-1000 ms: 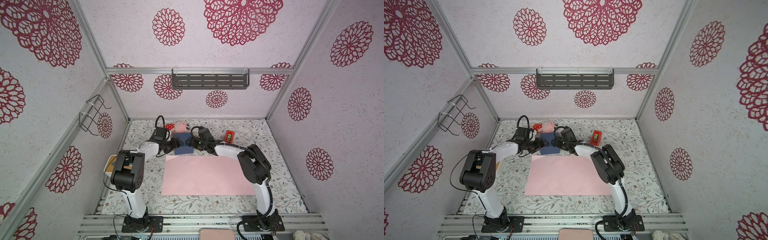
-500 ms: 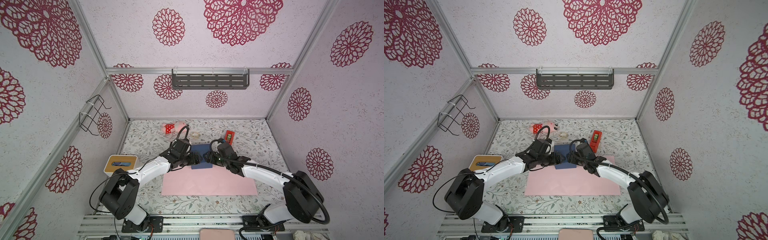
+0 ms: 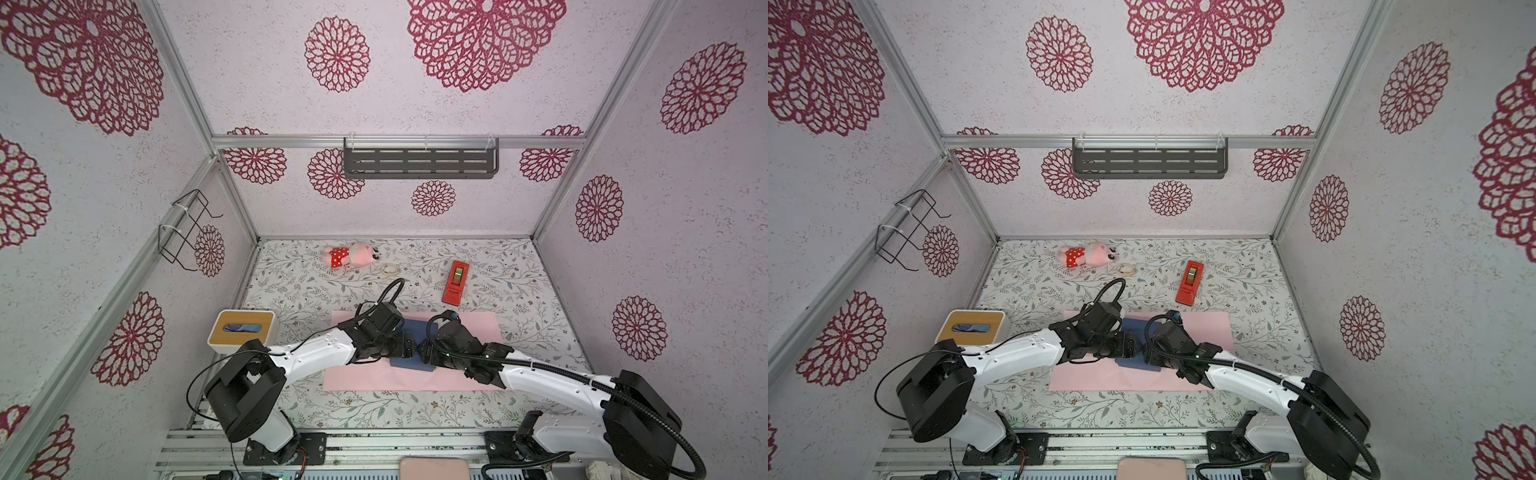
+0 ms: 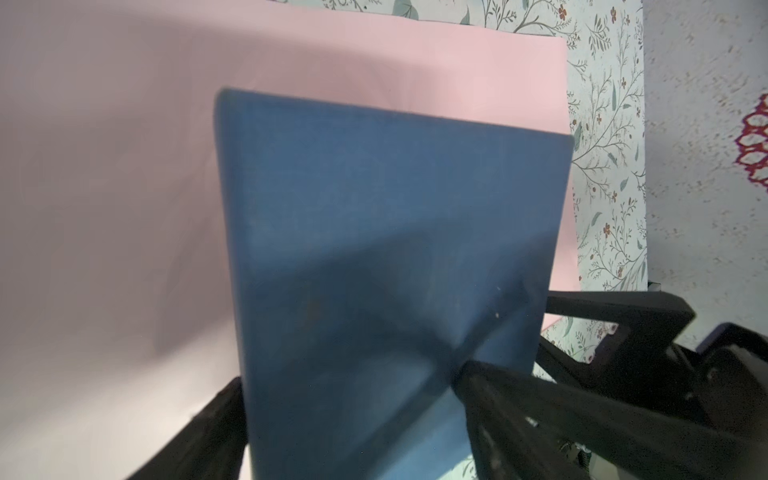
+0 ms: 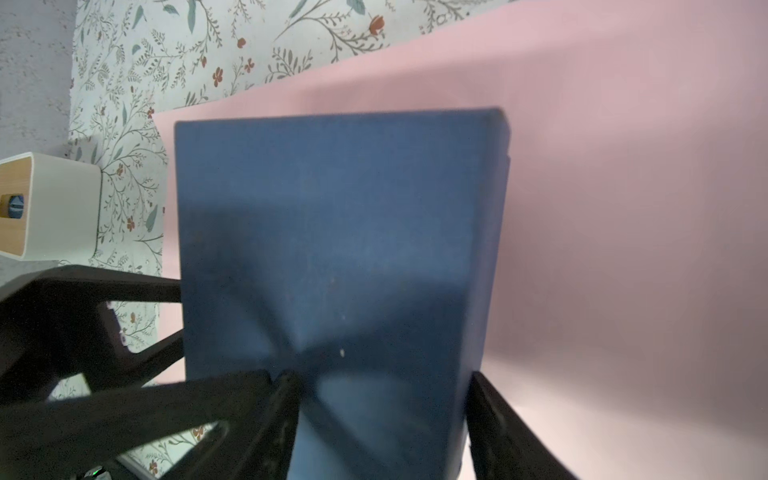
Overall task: Wrap the gift box in paper
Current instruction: 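Carry the blue box with both grippers over the pink paper's center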
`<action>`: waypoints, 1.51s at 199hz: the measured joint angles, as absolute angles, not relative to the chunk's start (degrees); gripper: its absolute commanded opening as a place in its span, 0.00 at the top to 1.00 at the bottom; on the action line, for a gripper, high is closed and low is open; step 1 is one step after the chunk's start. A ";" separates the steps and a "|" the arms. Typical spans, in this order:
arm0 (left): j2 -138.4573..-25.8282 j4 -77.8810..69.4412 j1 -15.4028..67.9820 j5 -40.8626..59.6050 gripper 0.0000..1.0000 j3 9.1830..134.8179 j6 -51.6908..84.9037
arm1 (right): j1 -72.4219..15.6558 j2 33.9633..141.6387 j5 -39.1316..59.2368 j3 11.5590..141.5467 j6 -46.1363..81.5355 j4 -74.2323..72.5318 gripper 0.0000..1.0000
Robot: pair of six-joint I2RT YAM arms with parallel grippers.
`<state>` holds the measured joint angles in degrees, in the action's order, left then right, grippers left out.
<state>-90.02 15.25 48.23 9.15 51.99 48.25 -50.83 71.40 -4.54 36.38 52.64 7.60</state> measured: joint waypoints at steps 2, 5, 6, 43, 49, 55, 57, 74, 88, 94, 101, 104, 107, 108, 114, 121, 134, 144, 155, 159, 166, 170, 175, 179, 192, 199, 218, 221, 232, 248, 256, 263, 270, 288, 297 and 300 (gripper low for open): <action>-90.06 15.20 48.23 9.13 0.17 52.01 48.25 | -50.83 71.44 -4.62 36.40 52.64 7.62 0.35; -90.17 15.09 48.25 9.10 0.17 52.03 48.25 | -50.83 71.53 -4.75 36.42 52.64 7.62 0.35; -90.21 15.05 48.25 9.10 0.17 52.03 48.25 | -50.83 71.57 -4.80 36.45 52.64 7.62 0.35; -92.12 13.52 48.23 8.51 0.17 52.73 48.27 | -49.91 72.93 -5.74 37.34 52.25 8.16 0.35; -92.18 13.34 48.23 8.40 0.17 52.75 48.27 | -49.69 73.01 -5.72 37.56 52.07 8.43 0.35; -92.27 13.10 48.23 8.34 0.17 52.77 48.27 | -49.54 73.10 -5.69 37.76 51.92 8.64 0.35; -92.29 13.02 48.23 8.32 0.17 52.77 48.27 | -49.47 73.17 -5.67 37.85 51.88 8.75 0.35; -92.40 12.73 48.23 8.16 0.17 52.82 48.27 | -49.10 73.45 -5.37 38.39 51.29 9.37 0.35; -92.62 12.75 48.23 8.03 0.17 53.08 48.25 | -48.80 73.67 -5.17 38.68 50.96 9.69 0.35; -92.71 12.73 48.23 7.99 0.17 53.17 48.25 | -48.60 73.82 -5.06 38.87 50.76 9.82 0.35; -92.77 12.73 48.23 7.97 0.17 53.23 48.25 | -48.40 74.00 -4.78 39.11 50.59 10.02 0.35; -92.79 12.73 48.23 7.92 0.17 53.28 48.27 | -48.34 74.11 -4.69 39.27 50.54 10.20 0.35; -92.82 12.73 48.23 7.90 0.17 53.30 48.25 | -48.25 74.22 -4.62 39.42 50.48 10.33 0.35; -92.82 12.73 48.23 7.88 0.17 53.30 48.25 | -48.25 74.24 -4.60 39.46 50.48 10.35 0.35; -92.86 12.73 48.21 7.77 0.17 53.32 48.25 | -48.14 74.46 -4.49 39.68 50.30 10.50 0.35; -92.88 12.71 48.16 7.68 0.17 53.34 48.25 | -48.01 74.70 -4.32 39.97 50.02 10.66 0.35; -92.88 12.73 48.12 7.33 0.17 53.45 48.27 | -47.72 75.20 -4.14 40.49 49.54 10.79 0.35; -92.88 12.73 48.10 6.96 0.17 53.52 48.25 | -47.57 75.59 -4.10 40.93 49.15 10.92 0.35; -92.90 12.73 48.07 6.76 0.17 53.54 48.25 | -47.48 76.05 -4.08 41.47 48.90 11.29 0.35; -92.90 12.73 48.05 6.70 0.17 53.54 48.25 | -47.44 76.18 -4.05 41.67 48.77 11.42 0.35; -92.92 12.75 48.03 6.66 0.17 53.63 48.25 | -47.37 76.31 -4.01 41.91 48.58 11.68 0.35; -92.95 12.75 48.01 6.66 0.17 53.67 48.27 | -47.33 76.38 -4.01 42.04 48.49 11.84 0.35; -92.99 12.78 47.99 6.68 0.17 53.71 48.27 | -47.27 76.42 -3.97 42.19 48.42 12.03 0.35; -93.03 12.75 47.99 6.68 0.17 53.78 48.27 | -47.20 76.47 -3.95 42.28 48.21 12.14 0.35; -93.17 12.78 47.97 6.72 0.17 53.93 48.27 | -46.96 76.62 -3.79 42.57 47.90 12.51 0.35; -93.25 12.73 47.97 6.72 0.17 53.98 48.29 | -46.85 76.66 -3.79 42.72 47.70 12.73 0.35; -93.27 12.73 47.97 6.74 0.17 54.06 48.29 | -46.63 76.82 -3.57 43.20 47.42 13.30 0.35; -93.27 12.73 47.97 6.74 0.17 54.06 48.29 | -46.63 76.84 -3.55 43.24 47.40 13.39 0.35; -93.27 12.73 47.97 6.81 0.17 54.06 48.29 | -46.52 76.86 -3.33 43.35 47.16 13.61 0.35; -93.27 12.73 47.97 6.81 0.17 54.06 48.31 | -46.39 77.10 -3.16 43.77 46.94 14.04 0.35; -93.27 12.73 47.97 6.79 0.16 54.06 48.36 | -46.30 77.28 -3.07 44.03 46.61 14.22 0.35; -93.27 12.73 47.97 6.76 0.16 54.06 48.40 | -46.19 77.34 -2.98 44.14 46.50 14.28 0.35; -93.27 12.71 47.97 6.76 0.16 54.06 48.49 | -46.04 77.36 -2.92 44.23 46.26 14.37 0.35; -93.27 12.62 47.97 6.76 0.15 54.06 48.53 | -45.58 77.52 -2.61 44.45 45.98 14.46 0.35; -93.25 12.56 47.97 6.72 0.14 54.06 48.56 | -45.30 77.58 -2.46 44.56 45.89 14.46 0.35; -93.25 12.51 47.97 6.72 0.14 54.06 48.56 | -45.17 77.60 -2.37 44.56 45.82 14.46 0.35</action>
<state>-93.25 12.51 47.97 6.72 54.06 48.56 -45.17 77.60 -2.37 44.56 45.82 14.46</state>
